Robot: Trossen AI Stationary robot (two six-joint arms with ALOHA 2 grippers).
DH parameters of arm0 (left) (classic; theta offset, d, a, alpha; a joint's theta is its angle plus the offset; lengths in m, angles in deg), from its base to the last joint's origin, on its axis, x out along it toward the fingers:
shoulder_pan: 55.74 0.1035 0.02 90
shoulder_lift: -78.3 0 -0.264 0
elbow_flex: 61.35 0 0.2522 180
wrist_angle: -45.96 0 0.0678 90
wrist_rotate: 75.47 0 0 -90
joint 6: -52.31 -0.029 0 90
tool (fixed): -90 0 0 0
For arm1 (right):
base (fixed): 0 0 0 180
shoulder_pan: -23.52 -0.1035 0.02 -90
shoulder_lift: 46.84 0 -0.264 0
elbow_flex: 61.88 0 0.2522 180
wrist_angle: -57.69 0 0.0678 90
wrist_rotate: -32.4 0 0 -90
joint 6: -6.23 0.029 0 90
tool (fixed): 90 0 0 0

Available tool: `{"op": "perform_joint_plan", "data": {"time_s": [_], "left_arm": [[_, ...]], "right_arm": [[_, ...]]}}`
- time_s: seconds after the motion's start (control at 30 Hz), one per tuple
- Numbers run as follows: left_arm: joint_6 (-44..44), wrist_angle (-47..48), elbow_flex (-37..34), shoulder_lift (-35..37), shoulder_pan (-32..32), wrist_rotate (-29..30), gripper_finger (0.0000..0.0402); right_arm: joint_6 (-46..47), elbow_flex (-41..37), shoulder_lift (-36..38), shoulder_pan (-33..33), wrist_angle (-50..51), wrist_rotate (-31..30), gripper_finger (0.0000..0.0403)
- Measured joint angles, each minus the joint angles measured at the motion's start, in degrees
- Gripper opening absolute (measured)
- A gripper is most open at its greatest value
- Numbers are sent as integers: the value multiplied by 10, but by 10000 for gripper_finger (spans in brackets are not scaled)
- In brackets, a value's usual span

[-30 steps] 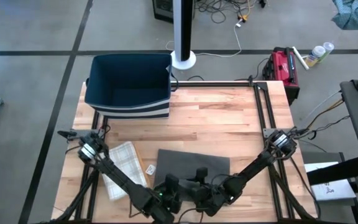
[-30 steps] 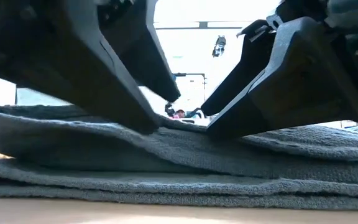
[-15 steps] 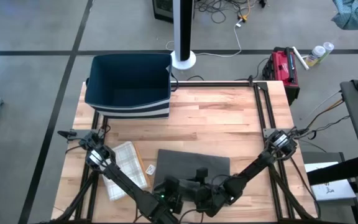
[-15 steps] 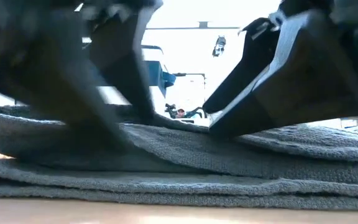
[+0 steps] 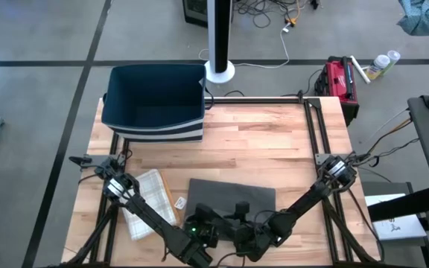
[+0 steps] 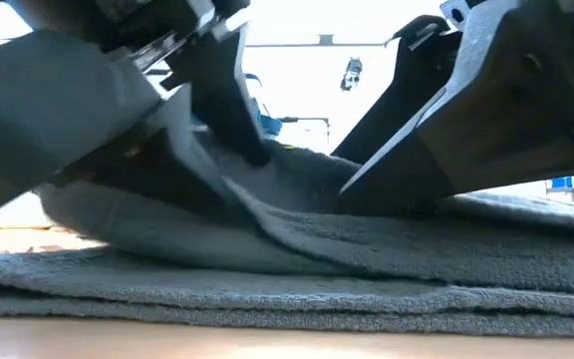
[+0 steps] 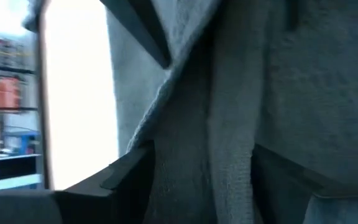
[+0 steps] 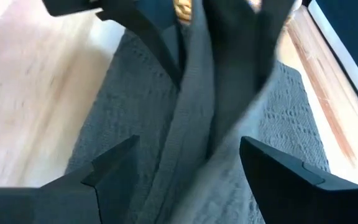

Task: Fold towel
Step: Fold the gray kitchen towel

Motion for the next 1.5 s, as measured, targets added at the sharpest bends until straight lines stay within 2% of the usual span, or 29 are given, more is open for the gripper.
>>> {"op": "perform_joint_plan", "data": {"time_s": [0.2,0.47,0.67,0.9,1.1,1.27,1.5], "left_arm": [[-18,-2,-3,0,3,54,244],[-22,-2,-5,0,17,58,226],[-13,-19,-5,0,17,46,206],[-84,-109,-7,1,14,23,187],[-116,-100,-14,1,25,26,180],[-97,-77,-14,1,29,56,182],[3,-75,-14,1,33,68,176]], "right_arm": [[1,0,0,0,0,0,273],[10,0,0,-3,3,0,270],[46,0,8,-7,48,0,276],[85,0,14,-9,96,0,272],[94,23,15,-19,143,0,266],[101,43,16,-25,173,0,269],[154,38,16,-25,174,0,275]]}}
